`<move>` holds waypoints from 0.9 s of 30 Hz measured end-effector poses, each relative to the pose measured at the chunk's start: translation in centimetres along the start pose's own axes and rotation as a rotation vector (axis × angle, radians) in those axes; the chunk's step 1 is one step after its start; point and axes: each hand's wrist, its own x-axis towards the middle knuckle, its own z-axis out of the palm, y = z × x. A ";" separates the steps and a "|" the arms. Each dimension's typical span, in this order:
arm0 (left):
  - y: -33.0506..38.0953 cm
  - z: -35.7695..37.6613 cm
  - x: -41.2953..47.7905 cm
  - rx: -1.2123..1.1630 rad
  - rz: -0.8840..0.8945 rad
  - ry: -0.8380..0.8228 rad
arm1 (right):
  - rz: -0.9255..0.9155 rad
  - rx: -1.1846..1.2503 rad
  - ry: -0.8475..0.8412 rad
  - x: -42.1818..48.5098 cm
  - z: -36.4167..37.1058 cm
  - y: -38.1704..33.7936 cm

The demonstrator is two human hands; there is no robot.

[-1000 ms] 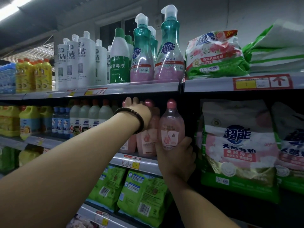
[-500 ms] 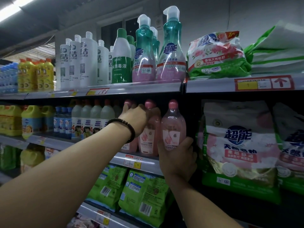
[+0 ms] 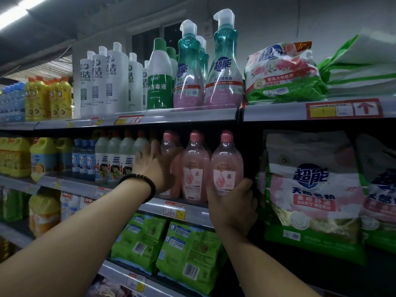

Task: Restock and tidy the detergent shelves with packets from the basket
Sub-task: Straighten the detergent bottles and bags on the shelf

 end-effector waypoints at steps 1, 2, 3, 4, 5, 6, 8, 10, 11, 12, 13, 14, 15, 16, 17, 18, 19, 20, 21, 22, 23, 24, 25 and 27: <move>0.1 0.0 0.0 -0.012 -0.006 0.010 | 0.000 0.001 0.001 0.0 0.0 0.0; 0.1 0.0 0.0 -0.022 -0.010 0.021 | 0.001 0.001 0.003 0.1 0.0 0.0; 0.0 0.1 -0.1 -0.026 -0.014 0.034 | 0.003 0.002 0.003 0.1 0.0 0.0; -0.1 0.1 -0.2 -0.030 -0.018 0.052 | 0.005 0.005 0.002 0.1 -0.1 0.0; -0.2 0.2 -0.3 -0.041 -0.028 0.069 | 0.006 0.007 0.001 0.0 -0.1 -0.1; -0.3 0.3 -0.3 -0.062 -0.041 0.083 | 0.007 0.009 0.001 0.0 -0.1 -0.1; -0.3 0.4 -0.5 -0.155 -0.070 0.099 | 0.008 0.008 0.000 0.1 -0.1 -0.2; -0.1 0.7 -0.9 -0.300 -0.110 0.125 | 0.009 0.002 -0.004 0.1 -0.1 -0.1; 0.1 0.9 -1.0 -0.362 -0.133 0.143 | 0.007 0.000 -0.005 0.0 -0.1 0.0; 0.4 1.1 -1.1 -0.413 -0.159 0.164 | 0.004 0.001 -0.004 0.0 -0.1 0.0; 0.6 1.3 -1.2 -0.468 -0.185 0.182 | 0.001 0.003 -0.003 0.0 0.0 0.0; 0.8 1.7 -1.2 -0.527 -0.205 0.200 | -0.001 0.005 -0.001 0.0 0.1 0.1; 1.0 1.9 -1.2 -0.588 -0.220 0.217 | -0.001 0.007 0.001 0.0 0.1 0.1; 1.0 2.2 -1.1 -0.655 -0.237 0.222 | -0.001 0.009 0.002 0.1 0.1 0.1; 1.1 2.3 -1.1 -0.738 -0.257 0.216 | -0.002 0.011 0.003 0.1 0.1 0.1; 0.9 2.5 -1.0 -0.830 -0.287 0.191 | -0.002 0.013 0.004 0.1 0.2 0.1; 0.6 2.5 -0.8 -0.924 -0.321 0.157 | -0.003 0.015 0.006 0.1 0.1 0.0; 0.1 2.7 -0.5 -1.012 -0.363 0.110 | -0.002 0.017 0.006 0.1 0.1 0.0; -0.3 2.9 -0.1 -1.090 -0.398 0.059 | 0.000 0.018 0.005 0.1 0.1 0.0; -0.8 3.2 0.3 -1.152 -0.417 0.010 | 0.002 0.017 0.001 0.1 0.1 0.0; -1.3 3.5 0.7 -1.210 -0.417 -0.028 | 0.004 0.016 -0.003 0.1 0.0 0.0; -1.8 4.0 0.9 -1.273 -0.411 -0.052 | 0.006 0.016 -0.008 0.1 0.0 0.1; -2.3 4.5 1.0 -1.339 -0.408 -0.066 | 0.009 0.016 -0.013 0.1 0.0 0.1; -3.6 5.6 1.0 -1.475 -0.415 -0.078 | 0.008 0.016 -0.017 0.1 0.1 0.0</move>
